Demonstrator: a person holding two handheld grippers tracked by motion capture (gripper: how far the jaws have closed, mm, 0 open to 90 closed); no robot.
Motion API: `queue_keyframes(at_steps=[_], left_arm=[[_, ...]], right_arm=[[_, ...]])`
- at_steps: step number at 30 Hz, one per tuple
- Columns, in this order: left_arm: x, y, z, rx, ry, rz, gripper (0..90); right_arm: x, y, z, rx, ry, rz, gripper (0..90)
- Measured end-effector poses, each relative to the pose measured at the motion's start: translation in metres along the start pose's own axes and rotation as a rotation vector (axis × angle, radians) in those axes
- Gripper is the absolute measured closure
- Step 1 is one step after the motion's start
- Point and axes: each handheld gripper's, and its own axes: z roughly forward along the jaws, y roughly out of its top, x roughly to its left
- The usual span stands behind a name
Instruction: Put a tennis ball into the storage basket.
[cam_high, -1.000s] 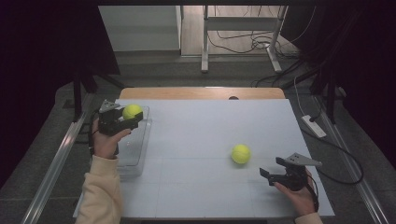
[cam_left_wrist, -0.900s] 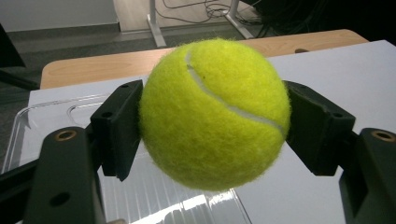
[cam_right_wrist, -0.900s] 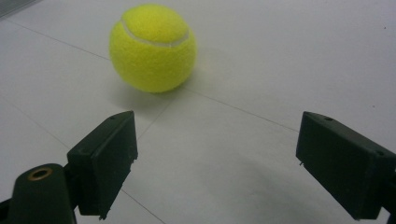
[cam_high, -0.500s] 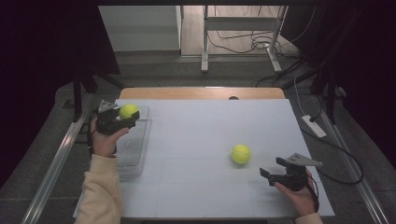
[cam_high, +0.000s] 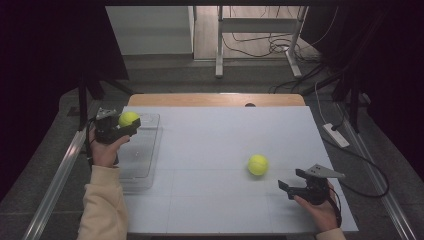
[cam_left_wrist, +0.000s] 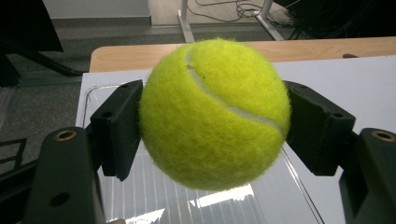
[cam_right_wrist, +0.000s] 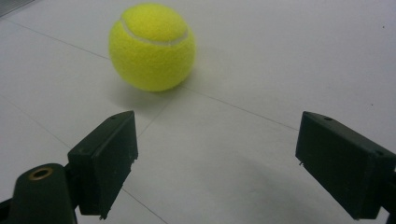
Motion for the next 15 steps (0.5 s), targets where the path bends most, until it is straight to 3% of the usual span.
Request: queue_keyframes(at_steps=[15], left_arm=[[0.002, 0.0, 0.011, 0.045, 0.023, 0.01, 27.1]], right_arm=[[-0.001, 0.0, 0.0, 0.0, -0.005, 0.001, 13.0]])
